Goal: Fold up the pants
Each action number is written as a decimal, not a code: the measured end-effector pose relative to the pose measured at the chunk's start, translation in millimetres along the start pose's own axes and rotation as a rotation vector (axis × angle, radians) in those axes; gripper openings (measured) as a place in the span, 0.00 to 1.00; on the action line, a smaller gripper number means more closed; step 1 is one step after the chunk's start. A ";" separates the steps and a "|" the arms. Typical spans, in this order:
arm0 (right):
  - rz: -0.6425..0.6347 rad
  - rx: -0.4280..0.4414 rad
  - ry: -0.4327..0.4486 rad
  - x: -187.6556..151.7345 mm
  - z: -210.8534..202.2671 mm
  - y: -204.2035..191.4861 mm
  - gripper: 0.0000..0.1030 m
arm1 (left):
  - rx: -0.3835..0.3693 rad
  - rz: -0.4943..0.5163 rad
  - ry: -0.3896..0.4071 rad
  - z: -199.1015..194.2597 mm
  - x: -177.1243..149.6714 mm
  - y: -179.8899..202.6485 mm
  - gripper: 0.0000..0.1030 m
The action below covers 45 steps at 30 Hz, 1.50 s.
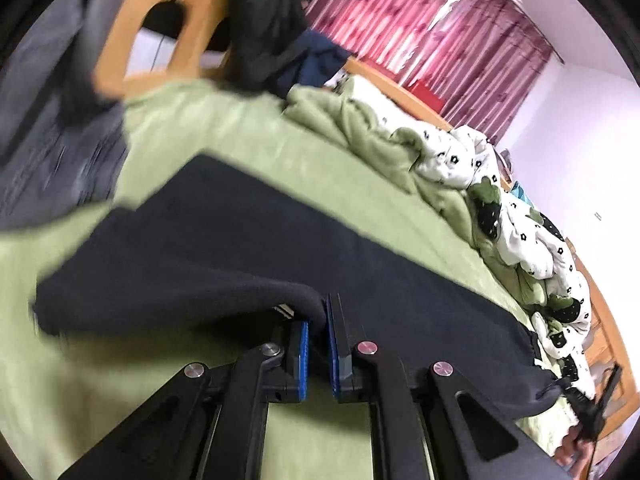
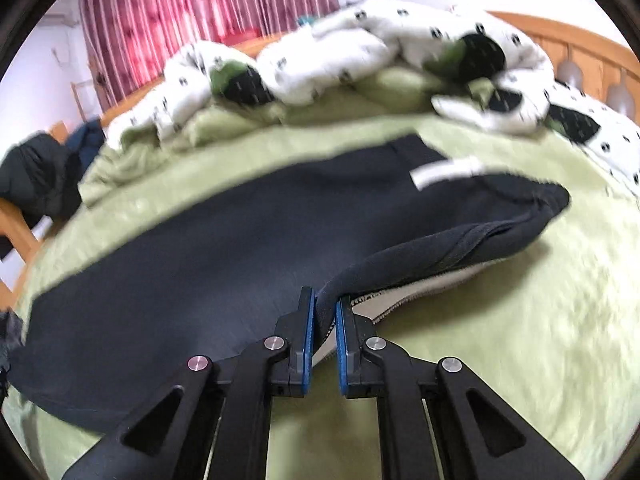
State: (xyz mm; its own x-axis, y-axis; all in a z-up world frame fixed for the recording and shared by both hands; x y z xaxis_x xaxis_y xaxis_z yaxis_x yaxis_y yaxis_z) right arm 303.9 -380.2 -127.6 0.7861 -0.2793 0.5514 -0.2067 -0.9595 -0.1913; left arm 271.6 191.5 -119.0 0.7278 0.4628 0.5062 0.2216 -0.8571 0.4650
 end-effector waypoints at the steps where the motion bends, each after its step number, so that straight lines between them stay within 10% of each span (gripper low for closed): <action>1: -0.003 0.018 0.021 15.1 -2.7 -5.4 0.09 | 0.008 0.015 0.010 2.3 10.4 4.3 0.08; 13: -0.136 -0.058 0.065 121.9 52.6 -60.4 0.10 | 0.195 0.069 0.013 85.0 89.8 29.2 0.10; 16: -0.180 -0.122 0.015 121.5 69.5 -67.1 0.18 | 0.181 0.049 -0.075 102.4 75.9 28.1 0.31; 21: -0.165 -0.152 0.040 96.8 60.7 -64.6 0.53 | 0.109 0.033 -0.087 84.5 47.9 38.4 0.69; 35: -0.151 -0.167 -0.177 -45.1 29.6 -16.6 0.59 | 0.102 0.065 -0.217 45.8 -65.1 -5.5 0.69; 45: 0.059 -0.002 -0.225 -85.4 42.2 5.9 0.68 | -0.004 -0.033 -0.241 58.4 -69.3 -32.3 0.69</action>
State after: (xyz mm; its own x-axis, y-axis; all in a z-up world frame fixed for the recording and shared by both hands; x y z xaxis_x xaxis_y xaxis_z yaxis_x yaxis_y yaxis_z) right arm 260.2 -360.5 -210.1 0.8824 -0.3203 0.3446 -0.2573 -0.9418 -0.2165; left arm 251.9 173.9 -211.5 0.8541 0.4230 0.3028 0.2457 -0.8411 0.4819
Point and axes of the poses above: each gripper's, at about its wrist camera, not at the fingertips, and z roughly the way its jaws point, y to its right, x to its top, the point moved 9 cm from there along z, roughly the way its jaws point, and after that the axes turned 15 degrees about -y, right-handed, at the moved point
